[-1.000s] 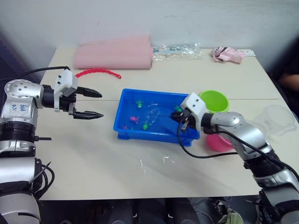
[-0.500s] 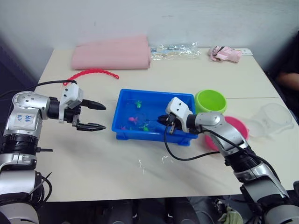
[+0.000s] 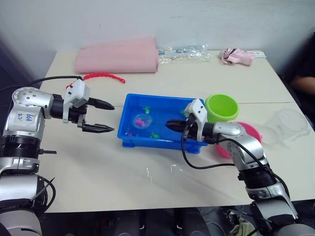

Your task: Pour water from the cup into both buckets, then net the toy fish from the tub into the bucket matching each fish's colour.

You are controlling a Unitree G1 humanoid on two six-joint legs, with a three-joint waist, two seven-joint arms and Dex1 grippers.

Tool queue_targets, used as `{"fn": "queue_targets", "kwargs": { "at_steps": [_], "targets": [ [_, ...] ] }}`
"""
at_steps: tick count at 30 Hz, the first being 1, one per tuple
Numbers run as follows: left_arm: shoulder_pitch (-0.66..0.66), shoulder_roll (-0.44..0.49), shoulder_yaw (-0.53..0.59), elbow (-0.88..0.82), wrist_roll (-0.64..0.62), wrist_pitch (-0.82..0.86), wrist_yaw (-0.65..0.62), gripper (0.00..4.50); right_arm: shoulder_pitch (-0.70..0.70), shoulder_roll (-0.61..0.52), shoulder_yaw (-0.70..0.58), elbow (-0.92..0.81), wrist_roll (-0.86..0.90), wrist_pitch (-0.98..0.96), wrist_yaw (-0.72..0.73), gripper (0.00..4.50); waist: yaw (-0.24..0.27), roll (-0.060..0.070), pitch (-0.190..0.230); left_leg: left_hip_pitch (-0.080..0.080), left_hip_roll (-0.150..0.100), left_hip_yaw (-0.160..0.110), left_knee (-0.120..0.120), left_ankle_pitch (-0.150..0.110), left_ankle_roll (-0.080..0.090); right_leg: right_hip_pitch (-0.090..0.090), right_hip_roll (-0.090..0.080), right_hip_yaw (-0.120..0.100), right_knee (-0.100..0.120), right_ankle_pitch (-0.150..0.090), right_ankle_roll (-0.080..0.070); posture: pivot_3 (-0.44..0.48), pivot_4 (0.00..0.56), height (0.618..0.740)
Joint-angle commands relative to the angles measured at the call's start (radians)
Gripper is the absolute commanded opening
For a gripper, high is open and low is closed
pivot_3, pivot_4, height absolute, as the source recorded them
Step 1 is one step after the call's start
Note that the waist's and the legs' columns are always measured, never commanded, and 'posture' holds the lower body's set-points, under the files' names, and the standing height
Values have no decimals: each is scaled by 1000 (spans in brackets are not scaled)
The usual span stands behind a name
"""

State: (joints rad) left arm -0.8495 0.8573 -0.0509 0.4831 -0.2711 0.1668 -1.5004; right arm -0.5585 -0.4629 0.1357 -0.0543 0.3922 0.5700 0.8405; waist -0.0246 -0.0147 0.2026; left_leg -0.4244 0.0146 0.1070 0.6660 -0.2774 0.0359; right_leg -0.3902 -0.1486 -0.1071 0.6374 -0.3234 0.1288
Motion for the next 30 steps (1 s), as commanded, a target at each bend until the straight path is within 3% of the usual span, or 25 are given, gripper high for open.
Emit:
{"fn": "queue_targets", "kwargs": {
  "at_steps": [1,7,12,20,24,30],
  "targets": [
    [-14,5,-14,-20,2,-7,-59,4460,29,-45,-86,-100,64,-23,52,0,0,0,0,0,0,0,0,0,0,0,0,0,0,0,0,0,150,740],
    [-25,-25,-9,-20,-16,-49,-35,4460,111,-91,-167,-159,104,-51,82,0,0,0,0,0,0,1,0,0,0,0,0,0,0,0,0,0,150,740],
    [94,-135,99,-224,-197,135,94,4460,249,-153,-310,-303,152,-49,47,0,5,0,0,0,0,1,0,0,1,0,-1,1,0,0,0,0,150,740],
    [188,-300,100,-386,-277,232,242,4460,389,-188,-487,-471,210,-75,-8,0,24,0,0,2,1,1,2,1,0,0,-1,2,5,0,0,0,150,740],
    [185,-411,72,-420,-269,193,310,4460,538,-231,-700,-581,270,-64,-13,0,42,-1,0,2,0,1,2,1,1,1,-1,2,4,0,0,0,150,740],
    [186,-473,26,-493,-294,235,335,4460,800,-234,-1026,-668,330,-43,1,0,55,-1,-1,5,-1,-1,3,1,1,7,-1,0,0,1,1,0,150,740]
  ]
}}
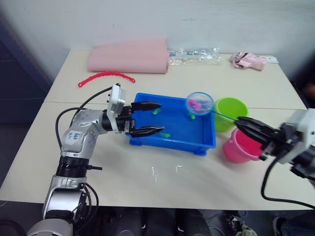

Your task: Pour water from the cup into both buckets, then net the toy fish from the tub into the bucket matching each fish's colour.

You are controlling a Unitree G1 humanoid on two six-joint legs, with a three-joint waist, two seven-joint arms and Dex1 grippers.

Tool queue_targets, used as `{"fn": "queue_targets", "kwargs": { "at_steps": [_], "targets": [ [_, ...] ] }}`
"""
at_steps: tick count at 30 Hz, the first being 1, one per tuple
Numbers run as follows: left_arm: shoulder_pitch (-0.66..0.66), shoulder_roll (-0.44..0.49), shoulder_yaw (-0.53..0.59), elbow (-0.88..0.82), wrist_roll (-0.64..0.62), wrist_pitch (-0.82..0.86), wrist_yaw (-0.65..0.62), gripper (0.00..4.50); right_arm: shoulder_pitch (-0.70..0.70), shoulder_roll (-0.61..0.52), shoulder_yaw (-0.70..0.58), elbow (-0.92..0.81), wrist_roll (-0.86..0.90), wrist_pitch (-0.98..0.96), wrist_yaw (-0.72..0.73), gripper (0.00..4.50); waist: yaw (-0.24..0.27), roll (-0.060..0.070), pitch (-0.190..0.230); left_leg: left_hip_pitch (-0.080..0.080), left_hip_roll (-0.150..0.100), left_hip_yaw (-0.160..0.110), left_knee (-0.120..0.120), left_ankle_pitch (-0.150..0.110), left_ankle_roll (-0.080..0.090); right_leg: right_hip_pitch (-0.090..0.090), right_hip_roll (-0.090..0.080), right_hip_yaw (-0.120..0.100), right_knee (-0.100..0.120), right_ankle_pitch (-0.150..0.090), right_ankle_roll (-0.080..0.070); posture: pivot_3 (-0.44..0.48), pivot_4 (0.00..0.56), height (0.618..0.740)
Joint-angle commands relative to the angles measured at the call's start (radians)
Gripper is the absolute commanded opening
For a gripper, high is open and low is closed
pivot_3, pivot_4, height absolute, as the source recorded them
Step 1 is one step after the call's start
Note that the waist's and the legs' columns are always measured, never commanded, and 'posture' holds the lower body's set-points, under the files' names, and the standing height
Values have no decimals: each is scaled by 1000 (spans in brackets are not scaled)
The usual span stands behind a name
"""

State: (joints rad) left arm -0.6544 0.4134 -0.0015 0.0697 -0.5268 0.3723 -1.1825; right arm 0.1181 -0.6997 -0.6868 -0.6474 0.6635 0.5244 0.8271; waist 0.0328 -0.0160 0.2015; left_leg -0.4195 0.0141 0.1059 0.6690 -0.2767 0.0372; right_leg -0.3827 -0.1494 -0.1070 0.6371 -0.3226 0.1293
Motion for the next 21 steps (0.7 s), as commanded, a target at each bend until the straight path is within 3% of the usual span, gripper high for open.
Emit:
{"fn": "queue_targets", "kwargs": {
  "at_steps": [1,5,9,11,21],
  "targets": [
    [-8,-34,-30,-86,-38,35,16,4460,162,6,-240,-83,65,-5,22,0,-2,0,0,1,0,-1,-1,0,0,2,0,0,-1,0,0,0,150,740],
    [-28,-76,-60,-41,-9,8,21,4460,393,98,-414,-90,28,-87,85,0,-5,1,-1,10,1,-1,-3,-1,0,12,0,-1,-9,0,0,0,150,740],
    [-42,-93,-75,-7,-6,2,6,4460,486,153,-411,-43,-94,-254,117,0,-11,1,-1,15,1,0,-6,-4,0,15,1,0,-11,0,0,0,150,740],
    [-49,-98,-79,9,-3,-4,-3,4460,530,162,-365,-10,-236,-416,151,0,-16,2,-2,15,1,1,-5,-4,0,15,1,2,-11,0,0,0,150,740],
    [-63,-106,-98,44,7,-23,-24,4460,478,143,-272,96,-557,-783,10,0,-7,3,-3,15,1,2,-6,-4,-1,13,0,2,-11,0,0,0,150,740]
  ]
}}
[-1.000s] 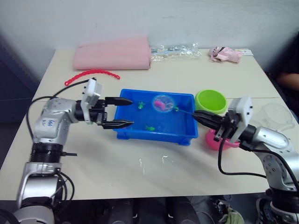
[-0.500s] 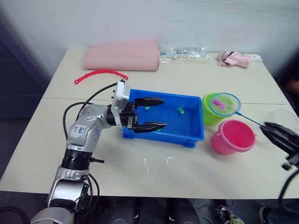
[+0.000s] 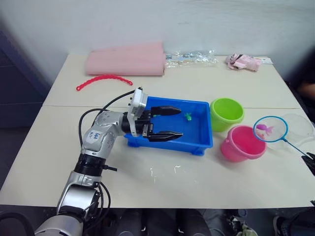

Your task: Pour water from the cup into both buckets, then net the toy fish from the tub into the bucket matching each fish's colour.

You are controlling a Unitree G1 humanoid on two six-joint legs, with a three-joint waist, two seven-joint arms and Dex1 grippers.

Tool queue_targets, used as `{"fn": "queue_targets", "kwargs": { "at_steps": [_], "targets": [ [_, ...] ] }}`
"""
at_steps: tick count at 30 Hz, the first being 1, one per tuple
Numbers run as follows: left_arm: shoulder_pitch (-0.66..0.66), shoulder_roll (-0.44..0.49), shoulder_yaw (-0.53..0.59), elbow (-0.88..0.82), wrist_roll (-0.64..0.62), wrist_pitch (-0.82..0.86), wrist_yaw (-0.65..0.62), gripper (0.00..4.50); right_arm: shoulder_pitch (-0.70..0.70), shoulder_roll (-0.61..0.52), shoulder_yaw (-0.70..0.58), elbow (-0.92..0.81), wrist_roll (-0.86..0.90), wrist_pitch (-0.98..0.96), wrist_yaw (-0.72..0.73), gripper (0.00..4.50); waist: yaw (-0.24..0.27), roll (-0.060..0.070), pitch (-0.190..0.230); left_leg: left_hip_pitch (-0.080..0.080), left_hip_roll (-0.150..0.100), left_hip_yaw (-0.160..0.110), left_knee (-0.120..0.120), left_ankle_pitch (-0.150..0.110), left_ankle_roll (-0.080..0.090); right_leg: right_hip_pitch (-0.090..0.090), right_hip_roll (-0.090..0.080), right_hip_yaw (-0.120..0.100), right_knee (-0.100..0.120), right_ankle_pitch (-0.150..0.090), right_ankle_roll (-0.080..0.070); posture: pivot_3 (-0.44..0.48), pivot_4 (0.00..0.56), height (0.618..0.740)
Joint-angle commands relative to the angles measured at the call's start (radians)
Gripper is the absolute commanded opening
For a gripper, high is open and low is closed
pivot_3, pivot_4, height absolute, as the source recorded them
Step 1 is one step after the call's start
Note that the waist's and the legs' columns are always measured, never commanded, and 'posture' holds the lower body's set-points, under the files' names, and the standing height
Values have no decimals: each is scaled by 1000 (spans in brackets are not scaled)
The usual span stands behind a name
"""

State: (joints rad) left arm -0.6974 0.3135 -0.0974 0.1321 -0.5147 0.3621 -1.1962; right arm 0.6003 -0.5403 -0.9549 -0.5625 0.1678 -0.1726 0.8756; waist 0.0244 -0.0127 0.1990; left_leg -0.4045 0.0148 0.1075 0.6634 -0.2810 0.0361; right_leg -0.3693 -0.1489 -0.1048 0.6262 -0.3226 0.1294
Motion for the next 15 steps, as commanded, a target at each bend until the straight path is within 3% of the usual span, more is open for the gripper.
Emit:
{"fn": "queue_targets", "kwargs": {
  "at_steps": [1,5,15],
  "targets": [
    [-20,-7,-3,-19,-5,-12,-11,4460,-7,-23,2,19,-72,-109,-45,0,1,0,0,0,0,0,0,0,0,0,0,0,0,0,0,0,150,740],
    [-18,-7,-3,-22,-5,-7,-12,4460,9,-89,26,73,-260,-335,-64,0,-1,0,0,0,0,0,0,0,0,0,0,0,0,0,0,0,150,740],
    [-16,-2,7,-28,-8,-2,-11,4460,7,-126,28,164,-477,-431,-211,0,-1,0,0,0,0,0,0,0,0,1,0,0,0,0,0,0,150,740]
  ]
}}
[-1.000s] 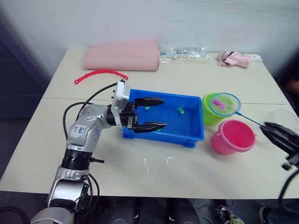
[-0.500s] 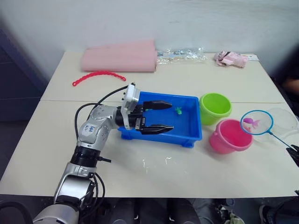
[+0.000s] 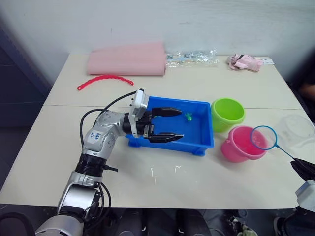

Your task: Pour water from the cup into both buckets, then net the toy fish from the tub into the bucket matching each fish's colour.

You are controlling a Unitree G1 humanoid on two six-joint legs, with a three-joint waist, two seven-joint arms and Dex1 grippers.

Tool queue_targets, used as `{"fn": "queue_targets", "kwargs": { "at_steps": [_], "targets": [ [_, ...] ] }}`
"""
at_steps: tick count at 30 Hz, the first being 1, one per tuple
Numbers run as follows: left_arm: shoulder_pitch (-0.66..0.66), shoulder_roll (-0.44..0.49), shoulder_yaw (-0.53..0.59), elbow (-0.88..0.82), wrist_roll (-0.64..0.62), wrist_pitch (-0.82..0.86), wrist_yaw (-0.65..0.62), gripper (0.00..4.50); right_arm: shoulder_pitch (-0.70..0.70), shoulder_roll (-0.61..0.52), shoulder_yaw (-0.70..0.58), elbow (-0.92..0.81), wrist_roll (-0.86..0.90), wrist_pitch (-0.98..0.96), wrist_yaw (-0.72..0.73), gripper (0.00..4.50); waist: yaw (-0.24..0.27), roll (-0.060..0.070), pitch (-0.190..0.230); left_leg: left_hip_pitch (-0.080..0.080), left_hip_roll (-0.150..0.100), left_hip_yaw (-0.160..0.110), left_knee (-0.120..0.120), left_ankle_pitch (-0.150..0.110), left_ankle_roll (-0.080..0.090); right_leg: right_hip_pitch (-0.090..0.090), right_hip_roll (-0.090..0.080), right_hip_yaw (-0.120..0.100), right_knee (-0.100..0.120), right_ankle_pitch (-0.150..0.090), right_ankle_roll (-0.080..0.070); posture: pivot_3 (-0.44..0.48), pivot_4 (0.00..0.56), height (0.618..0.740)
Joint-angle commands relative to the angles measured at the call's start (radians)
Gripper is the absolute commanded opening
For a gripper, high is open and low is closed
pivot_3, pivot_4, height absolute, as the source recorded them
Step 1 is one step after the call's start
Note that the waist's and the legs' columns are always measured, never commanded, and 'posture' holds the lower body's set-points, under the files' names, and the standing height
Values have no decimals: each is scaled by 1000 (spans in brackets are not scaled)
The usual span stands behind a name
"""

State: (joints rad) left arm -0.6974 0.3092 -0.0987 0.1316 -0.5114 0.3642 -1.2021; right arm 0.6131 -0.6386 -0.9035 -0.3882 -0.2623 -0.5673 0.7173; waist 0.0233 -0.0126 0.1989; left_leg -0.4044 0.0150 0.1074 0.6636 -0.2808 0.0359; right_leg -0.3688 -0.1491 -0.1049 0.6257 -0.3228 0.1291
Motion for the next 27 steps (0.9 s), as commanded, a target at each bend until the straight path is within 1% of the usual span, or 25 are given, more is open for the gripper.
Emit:
{"fn": "queue_targets", "kwargs": {
  "at_steps": [1,4,6,8,11,12,14,16,17,20,22,25,27],
  "targets": [
    [-17,3,9,-27,-11,-5,-5,4460,-11,-35,-28,-9,-48,-46,-66,0,-1,0,0,0,0,0,0,0,0,0,0,0,0,0,0,0,150,740],
    [-13,3,12,-29,-10,-17,-8,4460,-8,-44,-34,-4,-43,-79,-98,0,-1,0,0,0,0,0,0,0,0,0,0,0,0,0,0,0,150,740],
    [-10,8,15,-28,-7,-37,-17,4460,-1,-41,-29,-7,11,-80,-103,0,-1,0,0,0,0,0,0,0,0,0,0,0,0,0,0,0,150,740],
    [-3,23,26,-27,-10,-55,-36,4460,-11,-17,5,-54,185,42,-87,0,0,0,0,0,0,0,0,0,0,0,0,0,0,0,0,0,150,740],
    [7,67,56,-17,-23,-77,-78,4460,-29,-18,76,-160,506,290,-63,0,-3,0,0,0,1,-2,0,0,0,2,0,-1,-1,0,0,0,150,740],
    [9,78,63,-15,-27,-78,-87,4460,-29,-22,86,-185,563,343,-57,0,-5,0,0,0,1,-2,0,0,0,1,0,-1,0,0,-1,0,150,740],
    [-3,157,97,38,-5,-100,-123,4460,-43,-64,143,-264,823,537,-64,0,-8,1,0,0,2,-2,0,0,0,1,0,-1,0,-1,-1,0,150,740],
    [-32,249,126,108,24,-119,-153,4460,-70,-137,216,-312,988,689,-30,0,-19,1,0,1,2,-2,0,0,0,2,0,-1,0,-1,-2,0,150,740],
    [-45,287,132,138,34,-127,-169,4460,-94,-174,250,-324,1026,736,-13,0,-23,1,0,1,3,-2,0,0,0,1,0,-1,1,-1,-2,0,150,740],
    [-80,383,141,218,59,-150,-221,4460,-249,-273,372,-297,1085,904,-63,0,-24,1,0,0,3,-3,0,0,0,1,0,-3,0,-1,-3,0,150,740],
    [-93,430,142,254,75,-152,-243,4460,-394,-302,490,-262,1081,987,-86,0,-21,0,0,0,2,-3,0,-1,2,0,-1,-3,0,-1,-3,0,150,740],
    [-100,484,144,304,108,-177,-258,4460,-653,-270,713,-196,1011,1069,-99,0,-24,0,0,-2,1,-3,1,-1,2,-1,-1,-4,0,-1,-2,0,150,740],
    [-100,516,133,316,135,-191,-269,4460,-789,-227,835,-148,956,1107,-98,0,-21,0,0,-4,1,-2,0,-1,1,-4,-1,-4,1,-1,-2,0,150,740]
  ]
}}
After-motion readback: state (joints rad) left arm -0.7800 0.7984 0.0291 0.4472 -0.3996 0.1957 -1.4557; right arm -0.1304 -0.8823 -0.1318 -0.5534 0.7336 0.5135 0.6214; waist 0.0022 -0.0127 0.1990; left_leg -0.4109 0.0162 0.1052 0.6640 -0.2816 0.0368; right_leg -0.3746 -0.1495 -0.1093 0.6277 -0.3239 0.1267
